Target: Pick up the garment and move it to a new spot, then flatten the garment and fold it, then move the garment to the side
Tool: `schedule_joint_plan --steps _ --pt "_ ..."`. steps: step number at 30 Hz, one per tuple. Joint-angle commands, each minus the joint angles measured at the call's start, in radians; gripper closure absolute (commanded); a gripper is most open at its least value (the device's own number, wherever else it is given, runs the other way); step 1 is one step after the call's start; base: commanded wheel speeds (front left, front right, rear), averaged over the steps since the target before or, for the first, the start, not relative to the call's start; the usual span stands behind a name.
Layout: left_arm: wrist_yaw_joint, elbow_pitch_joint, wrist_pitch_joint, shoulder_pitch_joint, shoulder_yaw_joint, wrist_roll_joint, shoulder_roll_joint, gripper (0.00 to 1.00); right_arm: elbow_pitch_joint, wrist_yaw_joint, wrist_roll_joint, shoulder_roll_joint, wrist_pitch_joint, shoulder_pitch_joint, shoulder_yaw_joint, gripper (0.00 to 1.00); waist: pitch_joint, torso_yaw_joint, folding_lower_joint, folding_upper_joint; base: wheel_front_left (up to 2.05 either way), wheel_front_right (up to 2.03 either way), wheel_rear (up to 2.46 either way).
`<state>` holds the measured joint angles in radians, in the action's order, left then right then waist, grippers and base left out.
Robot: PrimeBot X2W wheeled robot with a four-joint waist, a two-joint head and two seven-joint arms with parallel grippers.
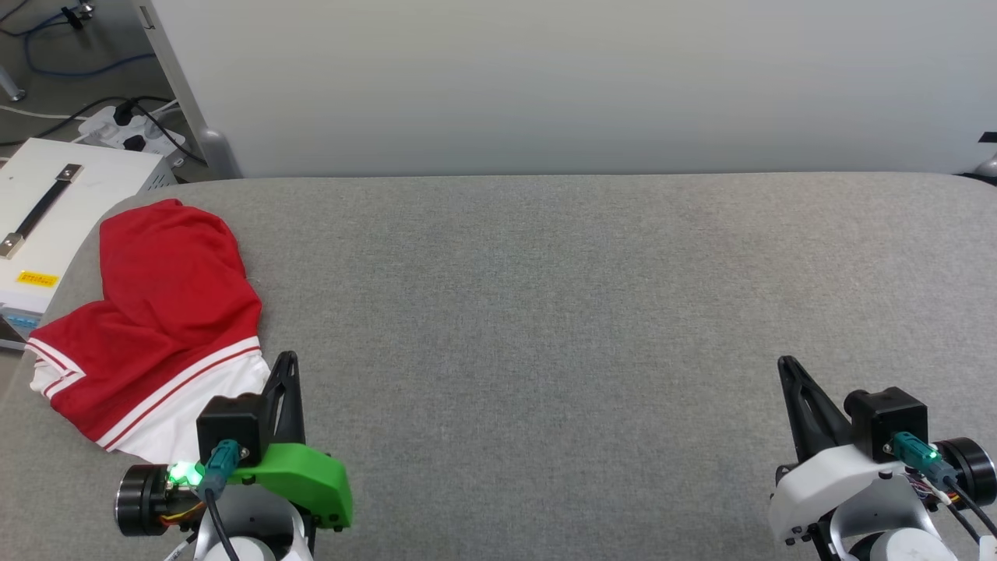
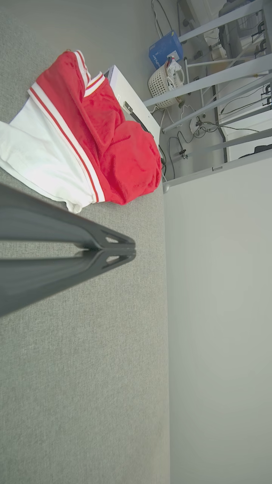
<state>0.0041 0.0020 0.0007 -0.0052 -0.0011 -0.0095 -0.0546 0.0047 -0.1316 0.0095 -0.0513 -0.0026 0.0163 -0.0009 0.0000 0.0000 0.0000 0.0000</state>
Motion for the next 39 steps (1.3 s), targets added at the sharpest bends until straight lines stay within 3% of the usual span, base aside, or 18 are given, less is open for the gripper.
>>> schedule_joint_plan --steps 1,21,22,39 --pt "-0.004 -0.002 -0.001 0.005 0.001 0.009 0.004 1.00 -0.005 0.001 -0.009 0.001 0.003 -0.016 0.001 1.00 0.000 0.000 0.0000 0.0000 0.00 0.00 0.00" --pt "-0.004 -0.002 -0.001 0.005 0.001 0.009 0.004 1.00 -0.005 0.001 -0.009 0.001 0.003 -0.016 0.001 1.00 0.000 0.000 0.0000 0.0000 0.00 0.00 0.00" --pt "0.000 0.000 0.000 0.000 0.000 -0.001 0.000 0.00 0.000 0.000 0.001 0.000 0.000 0.000 0.000 0.00 0.000 0.000 0.0000 0.0000 0.00 0.00 0.00" --pt "0.015 -0.005 -0.028 -0.001 -0.003 -0.017 0.000 0.00 -0.021 0.000 0.043 0.000 -0.028 -0.002 -0.016 0.00 0.002 0.000 0.0000 0.0000 0.00 0.00 0.00"
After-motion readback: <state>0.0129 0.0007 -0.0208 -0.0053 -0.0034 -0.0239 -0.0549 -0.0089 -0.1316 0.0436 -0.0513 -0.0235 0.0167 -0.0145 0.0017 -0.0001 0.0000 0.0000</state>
